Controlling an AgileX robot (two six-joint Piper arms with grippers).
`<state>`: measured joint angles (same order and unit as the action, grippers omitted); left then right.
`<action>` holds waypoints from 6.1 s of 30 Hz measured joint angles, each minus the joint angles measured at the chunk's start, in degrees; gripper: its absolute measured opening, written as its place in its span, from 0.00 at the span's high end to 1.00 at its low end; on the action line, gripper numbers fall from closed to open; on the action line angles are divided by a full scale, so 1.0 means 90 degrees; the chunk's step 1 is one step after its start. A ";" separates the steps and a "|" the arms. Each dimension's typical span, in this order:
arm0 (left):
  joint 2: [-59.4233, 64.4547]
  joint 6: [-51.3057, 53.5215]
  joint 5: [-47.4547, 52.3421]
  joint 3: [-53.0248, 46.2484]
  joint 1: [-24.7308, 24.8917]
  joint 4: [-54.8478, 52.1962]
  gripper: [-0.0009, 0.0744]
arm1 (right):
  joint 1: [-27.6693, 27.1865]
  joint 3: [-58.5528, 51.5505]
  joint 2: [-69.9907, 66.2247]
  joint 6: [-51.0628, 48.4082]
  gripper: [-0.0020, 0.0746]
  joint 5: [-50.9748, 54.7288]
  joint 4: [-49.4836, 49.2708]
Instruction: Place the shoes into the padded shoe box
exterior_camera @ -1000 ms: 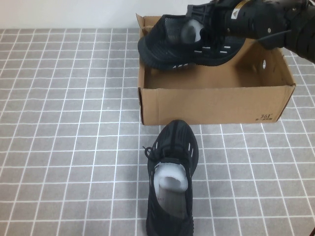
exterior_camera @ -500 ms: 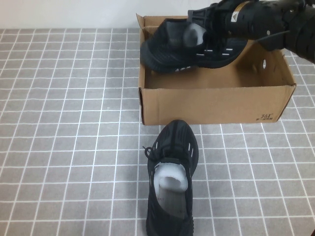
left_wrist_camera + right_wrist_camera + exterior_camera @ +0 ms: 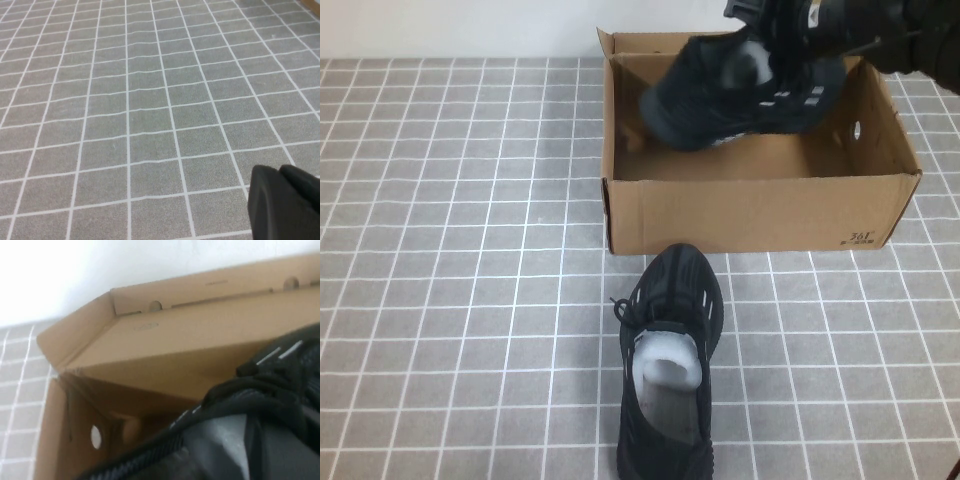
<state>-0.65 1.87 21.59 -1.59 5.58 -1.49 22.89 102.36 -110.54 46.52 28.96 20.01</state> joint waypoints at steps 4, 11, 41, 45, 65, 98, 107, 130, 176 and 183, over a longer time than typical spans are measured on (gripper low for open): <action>0.0000 0.0000 0.0000 0.0000 0.0000 0.0000 0.99 | 0.0000 0.0000 -0.0237 0.0851 0.98 -0.0011 0.0183; 0.0000 0.0000 0.0000 0.0000 0.0000 0.0000 0.99 | 0.0000 0.0000 -0.0532 0.1563 0.98 -0.0039 0.0820; 0.0000 0.0000 0.0000 0.0000 0.0000 0.0000 0.99 | 0.0000 0.0012 -0.1433 0.1389 0.79 -0.1420 0.1731; 0.0000 0.0000 0.0000 0.0000 0.0000 0.0000 0.99 | 0.0025 0.0012 -0.1232 0.1380 0.58 -0.1351 0.1669; 0.0000 0.0000 0.0000 0.0000 0.0000 0.0000 0.99 | 0.1068 0.0012 0.2128 -0.3219 0.96 0.2230 0.1103; 0.0000 0.0000 0.0000 0.0000 0.0000 0.0000 0.99 | 0.0523 -0.3703 0.4939 -0.3604 0.98 0.1949 0.0859; 0.0000 0.0000 0.0000 0.0000 0.0000 0.0000 0.99 | -0.1421 -0.6934 0.7652 -0.3613 0.98 -0.1194 -0.0163; -0.0009 0.0000 0.0000 0.0000 0.0000 0.0000 0.99 | -0.2597 -1.1545 1.2334 -0.3548 0.98 -0.0923 -0.0449; -0.0009 0.0000 0.0000 0.0000 0.0000 0.0000 0.99 | -0.2597 -1.1544 1.2334 -0.3548 0.98 -0.0701 -0.0449; -0.0009 0.0000 -0.0026 0.0000 0.0000 -0.0153 0.99 | -0.2597 -1.1544 1.2334 -0.3548 0.98 -0.0701 -0.0449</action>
<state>-0.74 1.87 21.35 -1.59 5.58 -2.87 -0.48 -1.54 0.47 14.59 22.65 15.97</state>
